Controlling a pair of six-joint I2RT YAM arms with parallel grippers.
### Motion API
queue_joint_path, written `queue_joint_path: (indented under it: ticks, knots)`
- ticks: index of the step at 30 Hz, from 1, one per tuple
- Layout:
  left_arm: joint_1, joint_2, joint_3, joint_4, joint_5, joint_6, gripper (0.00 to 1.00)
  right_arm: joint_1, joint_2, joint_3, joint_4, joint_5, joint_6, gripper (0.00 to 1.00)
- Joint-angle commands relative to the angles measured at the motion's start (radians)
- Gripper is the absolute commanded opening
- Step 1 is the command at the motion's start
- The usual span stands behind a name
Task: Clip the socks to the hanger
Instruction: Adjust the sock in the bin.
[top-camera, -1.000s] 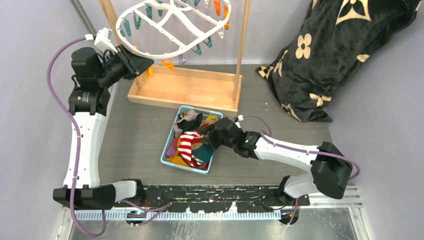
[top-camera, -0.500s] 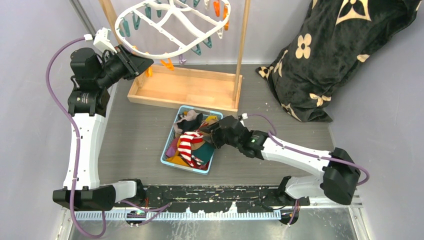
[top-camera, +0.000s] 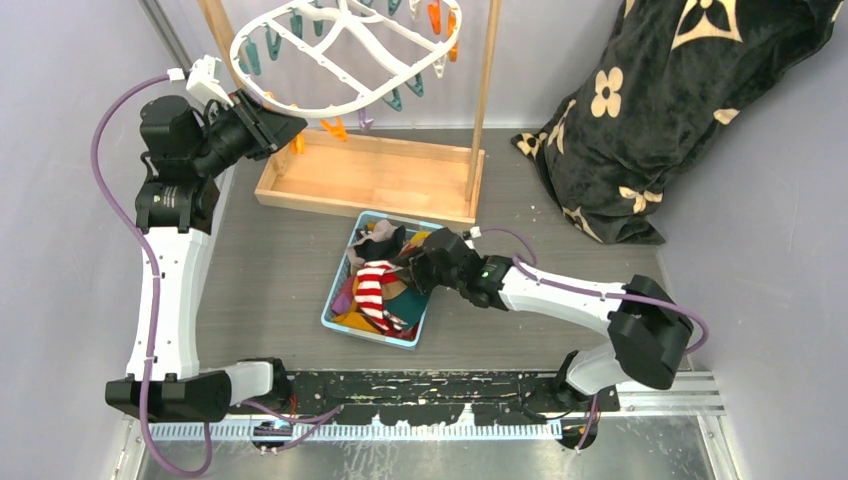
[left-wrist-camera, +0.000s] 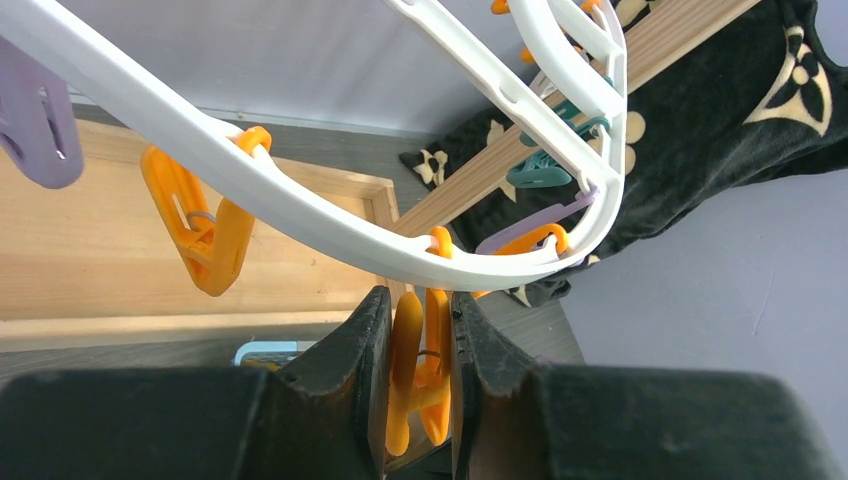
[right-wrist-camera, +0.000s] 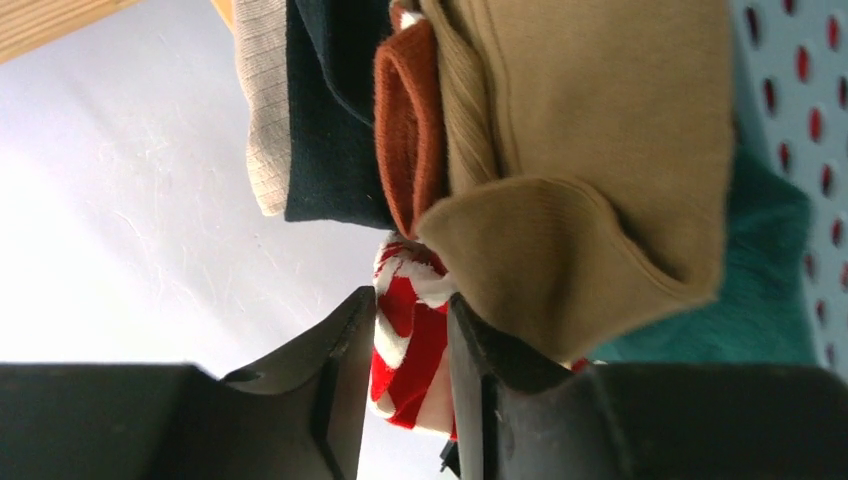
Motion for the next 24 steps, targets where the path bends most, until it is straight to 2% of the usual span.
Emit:
queue_joint_path:
  ticks: [1,4,5,10,12,16,18,22,24]
  knots:
    - [0.002,-0.04,0.022,-0.017,0.016,0.018,0.0,-0.011,0.032,0.088,0.067,-0.014,-0.009,0.32]
    - [0.002,-0.043,0.021,-0.019,0.015,0.018,0.0,-0.023,0.029,0.124,0.066,-0.006,-0.055,0.07]
    - [0.002,-0.044,0.021,-0.019,0.015,0.019,0.0,-0.028,0.026,0.16,0.06,-0.006,-0.093,0.02]
    - [0.002,-0.047,0.023,-0.024,0.015,0.023,0.0,-0.045,0.04,0.428,-0.082,-0.018,-0.534,0.01]
    - [0.002,-0.049,0.025,-0.026,0.015,0.024,0.0,-0.045,0.043,0.466,-0.098,-0.061,-0.639,0.01]
    - [0.002,-0.051,0.021,-0.03,0.015,0.03,0.0,-0.055,0.044,0.424,-0.164,-0.196,-0.74,0.01]
    - [0.002,-0.052,0.017,-0.031,0.014,0.03,0.0,-0.057,0.027,0.323,-0.164,-0.216,-0.727,0.01]
    - [0.002,-0.052,0.007,-0.028,0.014,0.032,0.0,-0.055,-0.052,0.07,-0.027,-0.276,-0.622,0.01]
    - [0.002,-0.052,0.004,-0.025,0.015,0.032,0.0,-0.038,-0.083,0.006,-0.003,-0.294,-0.644,0.01]
